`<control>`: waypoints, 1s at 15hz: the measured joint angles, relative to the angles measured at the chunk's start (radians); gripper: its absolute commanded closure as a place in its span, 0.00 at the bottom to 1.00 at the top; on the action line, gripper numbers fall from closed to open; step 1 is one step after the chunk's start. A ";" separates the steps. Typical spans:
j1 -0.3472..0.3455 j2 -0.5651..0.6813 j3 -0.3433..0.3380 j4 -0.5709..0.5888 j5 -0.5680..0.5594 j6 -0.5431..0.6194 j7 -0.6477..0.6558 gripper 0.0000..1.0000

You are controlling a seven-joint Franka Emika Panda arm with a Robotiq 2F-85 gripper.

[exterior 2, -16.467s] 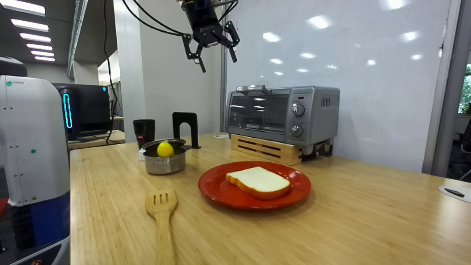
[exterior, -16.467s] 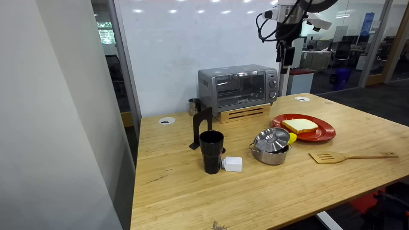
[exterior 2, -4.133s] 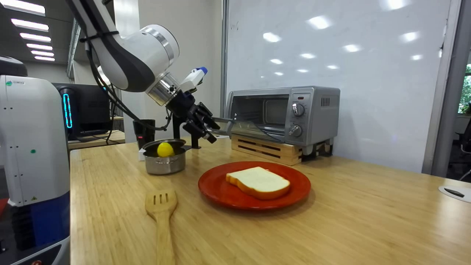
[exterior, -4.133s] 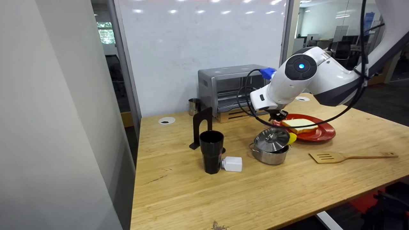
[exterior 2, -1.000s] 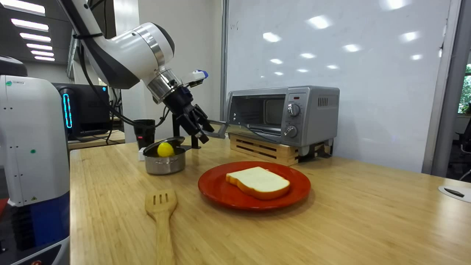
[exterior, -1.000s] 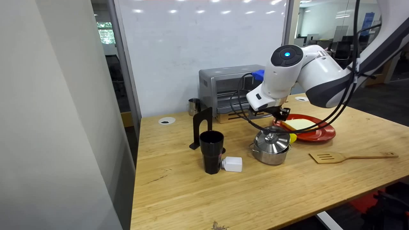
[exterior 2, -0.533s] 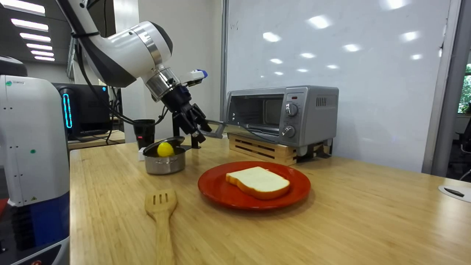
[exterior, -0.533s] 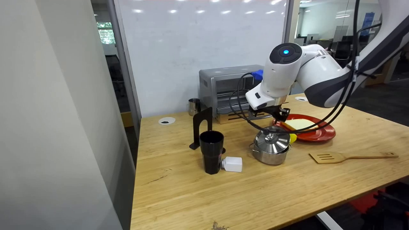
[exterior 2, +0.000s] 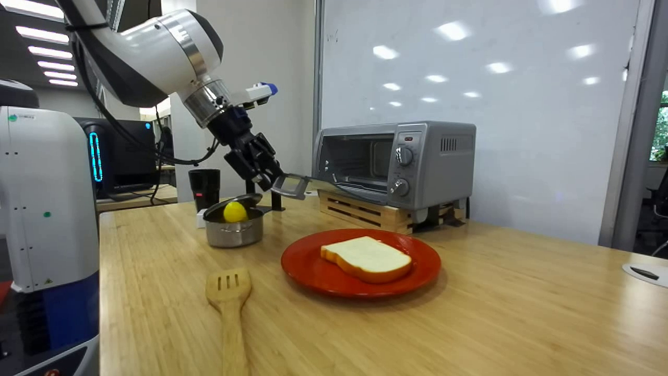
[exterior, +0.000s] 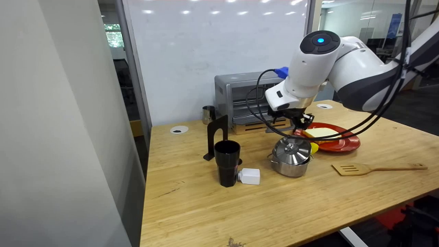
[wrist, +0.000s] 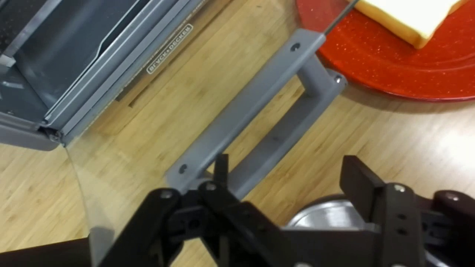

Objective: Open the oven door

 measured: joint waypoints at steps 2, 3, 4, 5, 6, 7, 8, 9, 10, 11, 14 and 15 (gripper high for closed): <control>0.022 -0.033 0.004 -0.028 -0.051 0.000 0.093 0.18; 0.032 -0.049 0.009 -0.047 -0.070 0.000 0.135 0.19; 0.042 -0.066 0.015 -0.069 -0.084 0.000 0.171 0.17; 0.052 -0.083 0.020 -0.091 -0.095 0.000 0.205 0.16; 0.062 -0.099 0.027 -0.118 -0.095 0.000 0.231 0.17; 0.072 -0.116 0.034 -0.147 -0.050 -0.002 0.223 0.15; 0.081 -0.130 0.039 -0.175 0.023 -0.002 0.189 0.15; 0.091 -0.146 0.042 -0.200 0.109 -0.002 0.143 0.13; 0.100 -0.165 0.042 -0.219 0.196 -0.003 0.093 0.12; 0.106 -0.188 0.042 -0.232 0.276 -0.006 0.056 0.08; 0.108 -0.293 0.026 -0.239 0.448 -0.027 0.024 0.04; 0.106 -0.337 0.011 -0.237 0.487 -0.037 0.024 0.04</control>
